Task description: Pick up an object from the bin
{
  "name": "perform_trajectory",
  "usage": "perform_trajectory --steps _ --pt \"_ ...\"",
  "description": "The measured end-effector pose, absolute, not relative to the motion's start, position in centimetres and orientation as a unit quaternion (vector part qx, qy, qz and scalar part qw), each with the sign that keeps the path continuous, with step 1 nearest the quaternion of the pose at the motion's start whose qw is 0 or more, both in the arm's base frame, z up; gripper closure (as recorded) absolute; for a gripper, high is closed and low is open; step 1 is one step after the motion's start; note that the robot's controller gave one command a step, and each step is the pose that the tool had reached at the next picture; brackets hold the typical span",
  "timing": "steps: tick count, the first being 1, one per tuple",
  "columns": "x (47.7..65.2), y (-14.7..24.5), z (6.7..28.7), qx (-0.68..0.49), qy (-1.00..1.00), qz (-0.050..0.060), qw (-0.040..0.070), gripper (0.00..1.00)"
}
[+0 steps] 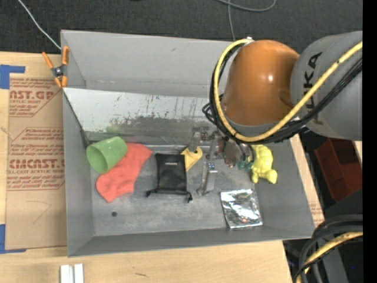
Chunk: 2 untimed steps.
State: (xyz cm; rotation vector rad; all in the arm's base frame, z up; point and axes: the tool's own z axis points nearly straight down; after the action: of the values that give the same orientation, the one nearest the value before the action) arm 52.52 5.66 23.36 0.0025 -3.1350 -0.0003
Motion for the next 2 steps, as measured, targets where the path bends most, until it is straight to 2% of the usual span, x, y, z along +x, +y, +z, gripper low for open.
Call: perform_trajectory --steps 1,2 --pt "52.7 5.6 23.8 0.0 -1.0 0.0 -0.001 0.0" --pt "54.6 7.1 17.4 0.081 -0.997 0.0 0.0 0.0"
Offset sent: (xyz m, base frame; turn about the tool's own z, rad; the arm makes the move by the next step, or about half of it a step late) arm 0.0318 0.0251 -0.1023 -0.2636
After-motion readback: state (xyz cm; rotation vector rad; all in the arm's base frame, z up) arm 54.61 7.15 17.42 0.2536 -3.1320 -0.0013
